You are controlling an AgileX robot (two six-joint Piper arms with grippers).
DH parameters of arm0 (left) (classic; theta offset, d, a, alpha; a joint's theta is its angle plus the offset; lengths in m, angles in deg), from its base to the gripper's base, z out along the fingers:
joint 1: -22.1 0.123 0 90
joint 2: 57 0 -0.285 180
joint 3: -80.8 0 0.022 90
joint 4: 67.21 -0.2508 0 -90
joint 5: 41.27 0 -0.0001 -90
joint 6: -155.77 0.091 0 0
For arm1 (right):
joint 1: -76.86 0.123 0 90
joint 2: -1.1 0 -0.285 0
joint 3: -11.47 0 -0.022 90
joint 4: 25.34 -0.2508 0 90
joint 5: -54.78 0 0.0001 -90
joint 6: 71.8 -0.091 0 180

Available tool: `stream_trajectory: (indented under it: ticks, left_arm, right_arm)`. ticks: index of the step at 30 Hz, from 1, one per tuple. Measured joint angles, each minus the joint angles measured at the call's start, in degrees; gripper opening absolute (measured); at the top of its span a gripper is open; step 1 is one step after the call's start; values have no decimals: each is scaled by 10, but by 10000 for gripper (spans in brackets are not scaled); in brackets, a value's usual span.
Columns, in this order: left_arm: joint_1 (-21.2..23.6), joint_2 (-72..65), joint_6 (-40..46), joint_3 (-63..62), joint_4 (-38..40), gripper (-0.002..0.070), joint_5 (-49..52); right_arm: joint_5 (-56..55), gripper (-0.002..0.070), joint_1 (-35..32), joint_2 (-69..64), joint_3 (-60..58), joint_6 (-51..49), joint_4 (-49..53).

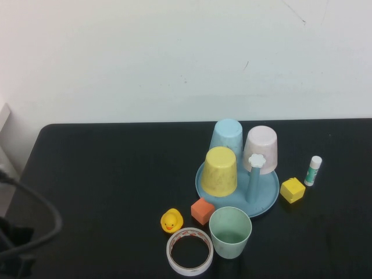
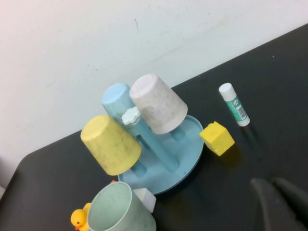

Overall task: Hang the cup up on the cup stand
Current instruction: Pick up the cup from the table

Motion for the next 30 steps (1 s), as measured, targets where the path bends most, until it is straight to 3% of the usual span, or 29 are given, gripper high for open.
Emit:
stream_trajectory:
  ticks: [3, 12, 15, 23, 27, 30]
  left_arm:
    - [-47, -37, -21, -18, -53, -2, 1]
    - [-253, -169, -222, -102, -304, -2, 58]
    - [-328, -241, -251, -157, -333, -2, 67]
    - [-408, -405, -264, -308, -324, 0, 110]
    - [-418, -491, -250, -402, -279, 83, 155]
    - [-417, -550, -255, -463, -245, 267, 177]
  right_arm:
    - [0, -1, 0, 0, 0, 1, 0]
    - [0, -1, 0, 0, 0, 2, 0]
    - [0, -1, 0, 0, 0, 4, 0]
    - [0, -1, 0, 0, 0, 12, 0]
    - [0, -1, 0, 0, 0, 12, 0]
    - [0, -1, 0, 0, 0, 12, 0]
